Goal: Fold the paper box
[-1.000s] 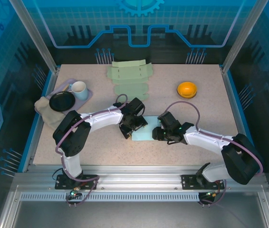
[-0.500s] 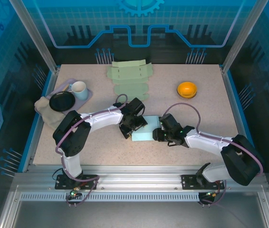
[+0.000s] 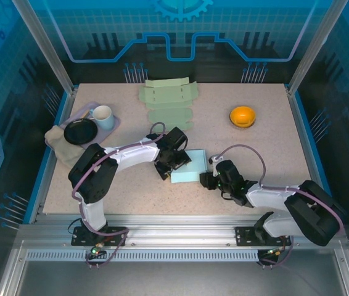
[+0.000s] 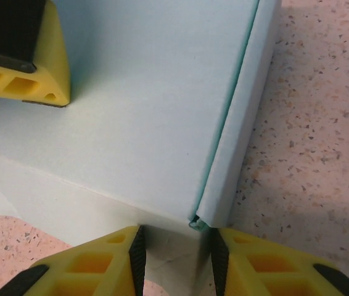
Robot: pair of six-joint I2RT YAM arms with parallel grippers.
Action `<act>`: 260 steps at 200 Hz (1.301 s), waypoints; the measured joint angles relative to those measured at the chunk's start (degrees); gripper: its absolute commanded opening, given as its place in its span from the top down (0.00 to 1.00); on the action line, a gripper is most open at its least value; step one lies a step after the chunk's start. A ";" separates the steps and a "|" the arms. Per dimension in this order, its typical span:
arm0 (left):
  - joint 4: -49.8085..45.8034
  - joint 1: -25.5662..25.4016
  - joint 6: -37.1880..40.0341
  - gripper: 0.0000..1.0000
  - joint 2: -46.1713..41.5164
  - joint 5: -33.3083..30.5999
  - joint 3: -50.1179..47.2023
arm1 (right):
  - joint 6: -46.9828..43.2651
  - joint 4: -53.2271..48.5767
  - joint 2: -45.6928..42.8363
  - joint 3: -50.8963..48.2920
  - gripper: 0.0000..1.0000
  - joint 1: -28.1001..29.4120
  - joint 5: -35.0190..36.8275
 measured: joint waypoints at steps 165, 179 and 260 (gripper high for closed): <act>3.23 2.10 -0.39 0.12 0.00 -3.61 -0.92 | -4.81 17.64 20.79 8.22 0.58 -6.03 1.92; 3.26 2.10 -0.39 0.12 0.00 -3.52 -0.92 | -3.98 12.63 20.20 10.03 0.59 -7.10 -0.17; 3.63 2.14 -0.39 0.12 0.13 -2.47 -0.92 | 9.75 -15.08 9.68 16.37 0.83 -11.58 -12.85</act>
